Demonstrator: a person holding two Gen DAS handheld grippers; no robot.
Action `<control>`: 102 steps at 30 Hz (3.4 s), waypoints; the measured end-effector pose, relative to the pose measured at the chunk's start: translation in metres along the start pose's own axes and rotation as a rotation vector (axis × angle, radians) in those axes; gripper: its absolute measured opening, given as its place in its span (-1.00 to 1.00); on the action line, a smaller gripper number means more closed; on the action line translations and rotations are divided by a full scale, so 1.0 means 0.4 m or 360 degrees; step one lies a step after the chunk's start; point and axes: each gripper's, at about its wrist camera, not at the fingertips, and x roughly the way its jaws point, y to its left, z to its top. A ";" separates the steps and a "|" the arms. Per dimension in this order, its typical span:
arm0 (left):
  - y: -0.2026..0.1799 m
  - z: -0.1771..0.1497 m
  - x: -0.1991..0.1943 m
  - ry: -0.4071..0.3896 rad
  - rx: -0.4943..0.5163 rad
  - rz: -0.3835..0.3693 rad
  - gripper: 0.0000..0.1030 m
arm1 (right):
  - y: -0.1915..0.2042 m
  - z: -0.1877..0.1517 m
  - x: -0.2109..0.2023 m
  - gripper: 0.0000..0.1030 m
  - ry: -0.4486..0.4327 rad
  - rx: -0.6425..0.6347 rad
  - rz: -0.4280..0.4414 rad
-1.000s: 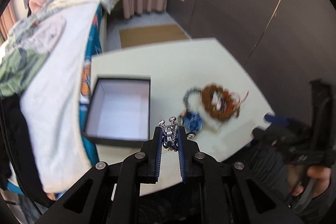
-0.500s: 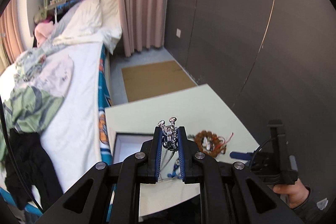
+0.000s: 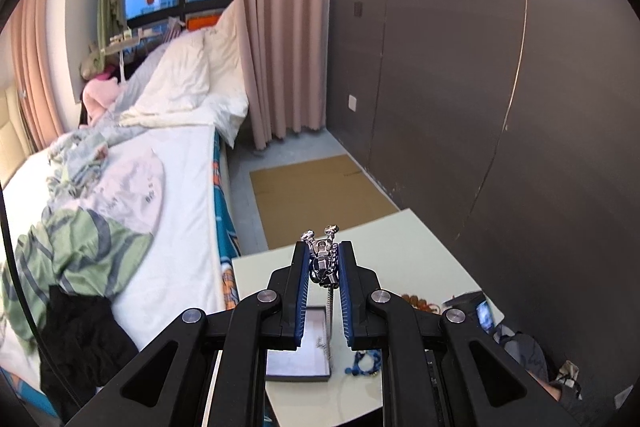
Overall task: Organize jewelry
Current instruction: 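Lower the silver chain into the box with the left tool while the right tool grasps the blue beaded necklace, then release the chain in the box with the left tool while the right tool drops the blue necklace in, then grasp the white mesh pouch with the left tool while the right tool moves to the brown bead bracelet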
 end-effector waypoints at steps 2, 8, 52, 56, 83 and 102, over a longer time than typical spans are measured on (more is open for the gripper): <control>0.001 0.014 -0.011 -0.0025 0.0016 0.0007 -0.72 | 0.003 0.005 0.019 -0.22 0.0020 0.0021 -0.0012; 0.011 0.047 -0.033 -0.0083 0.0039 0.0043 -0.72 | 0.013 0.012 0.087 -0.89 0.0104 0.0077 -0.0074; 0.109 -0.204 0.388 0.0438 -0.0429 -0.0138 -0.71 | 0.099 0.035 -0.174 -0.90 -0.0276 -0.0140 -0.0020; 0.140 -0.226 0.399 0.0506 -0.0536 -0.0182 -0.43 | 0.121 0.051 -0.163 -0.90 -0.0276 -0.0160 0.0001; 0.334 -0.318 0.213 0.0363 -0.0773 -0.0045 0.43 | 0.255 0.126 0.044 0.47 -0.0044 -0.0243 -0.0090; 0.084 -0.256 0.293 0.0456 -0.0478 -0.0247 0.57 | -0.014 0.072 -0.255 0.59 -0.0418 0.0104 -0.0238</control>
